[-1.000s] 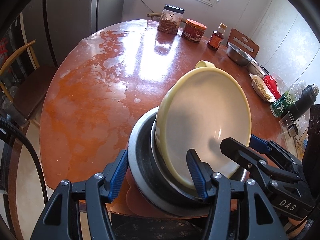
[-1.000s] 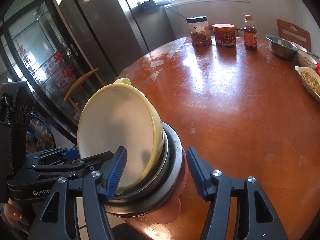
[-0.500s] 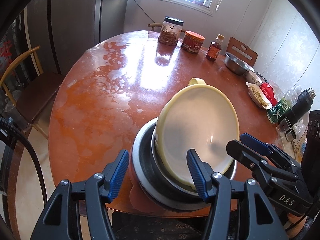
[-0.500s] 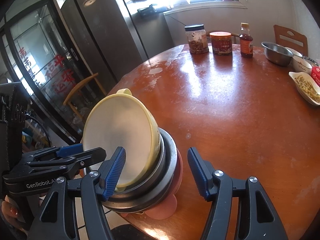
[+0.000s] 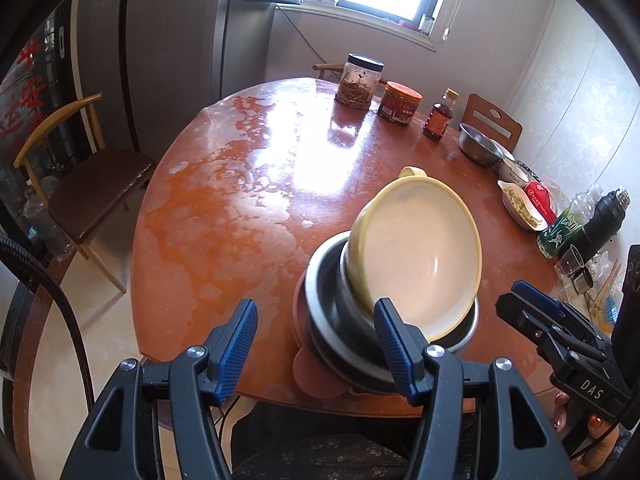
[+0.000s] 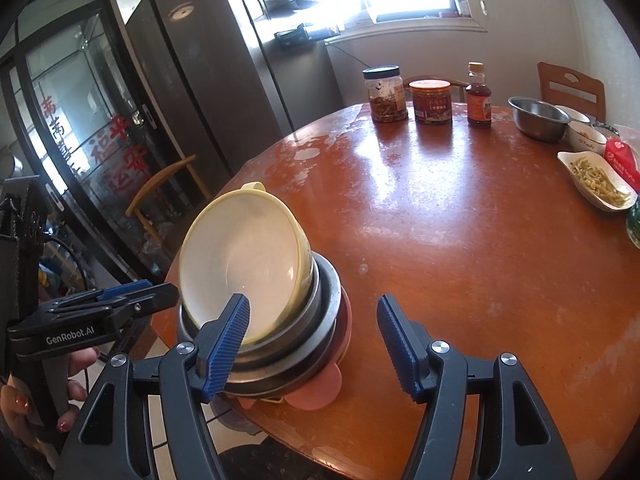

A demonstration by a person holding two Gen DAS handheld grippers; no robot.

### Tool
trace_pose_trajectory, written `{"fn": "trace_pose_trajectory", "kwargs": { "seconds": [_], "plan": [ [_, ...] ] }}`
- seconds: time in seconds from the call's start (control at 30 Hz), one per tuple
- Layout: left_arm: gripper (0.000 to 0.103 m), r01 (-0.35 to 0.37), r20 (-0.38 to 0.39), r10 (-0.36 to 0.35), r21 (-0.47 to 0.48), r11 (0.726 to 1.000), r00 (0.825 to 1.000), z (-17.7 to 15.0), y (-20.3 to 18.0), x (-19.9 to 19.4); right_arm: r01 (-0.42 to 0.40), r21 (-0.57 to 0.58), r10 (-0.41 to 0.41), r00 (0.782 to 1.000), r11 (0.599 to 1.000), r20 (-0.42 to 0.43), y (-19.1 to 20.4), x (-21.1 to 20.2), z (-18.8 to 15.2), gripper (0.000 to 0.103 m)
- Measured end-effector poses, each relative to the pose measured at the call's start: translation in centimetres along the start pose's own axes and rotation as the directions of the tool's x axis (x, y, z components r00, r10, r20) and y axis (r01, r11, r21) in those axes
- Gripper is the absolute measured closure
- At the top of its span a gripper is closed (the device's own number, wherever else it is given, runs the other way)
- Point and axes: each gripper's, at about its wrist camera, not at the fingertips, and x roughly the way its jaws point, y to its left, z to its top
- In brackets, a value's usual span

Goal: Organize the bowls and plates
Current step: 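Lower the bowl stack onto the table with the left tool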

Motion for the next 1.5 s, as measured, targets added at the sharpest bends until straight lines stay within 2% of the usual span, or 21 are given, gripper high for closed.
{"fn": "trace_pose_trajectory", "kwargs": {
  "seconds": [0.33, 0.5, 0.63, 0.9, 1.13, 1.3, 1.37, 1.5],
  "plan": [
    [0.043, -0.076, 0.002, 0.076, -0.059, 0.995, 0.997, -2.2, 4.1, 0.2, 0.024, -0.024, -0.025, 0.999, 0.999, -0.038, -1.1, -0.4, -3.1, 0.035],
    [0.043, -0.081, -0.017, 0.080, -0.063, 0.995, 0.997, -2.5, 4.7, 1.8, 0.040, -0.034, -0.042, 0.998, 0.999, -0.055, -1.7, 0.1, -4.6, 0.035],
    [0.043, -0.069, -0.031, 0.067, -0.046, 0.997, 0.997, -2.4, 4.5, 3.0, 0.042, -0.042, -0.044, 0.997, 0.998, -0.062, -1.7, 0.5, -5.1, 0.035],
    [0.043, -0.036, -0.070, 0.034, -0.023, 0.999, 0.997, -1.5, 4.4, 6.1, 0.020, -0.051, -0.025, 0.995, 0.999, -0.095, -1.6, 2.2, -5.3, 0.042],
    [0.043, 0.000, -0.078, 0.002, 0.017, 1.000, 0.997, -0.8, 4.1, 6.9, 0.010, -0.062, -0.017, 0.994, 0.998, -0.111, -1.5, 3.3, -5.1, 0.044],
    [0.043, 0.033, -0.084, -0.029, 0.050, 0.998, 0.996, 0.1, 4.0, 7.7, -0.005, -0.059, -0.002, 0.991, 0.998, -0.130, -1.7, 4.2, -5.2, 0.058],
    [0.043, 0.049, -0.089, -0.044, 0.059, 0.997, 0.995, 0.4, 4.0, 8.1, -0.016, -0.051, 0.009, 0.992, 0.999, -0.127, -1.9, 4.3, -5.2, 0.060],
    [0.044, 0.043, -0.083, -0.036, 0.086, 0.995, 0.996, 0.5, 3.6, 8.2, -0.018, -0.080, 0.009, 0.993, 0.997, -0.114, -1.5, 4.1, -5.2, 0.068]
  ]
}}
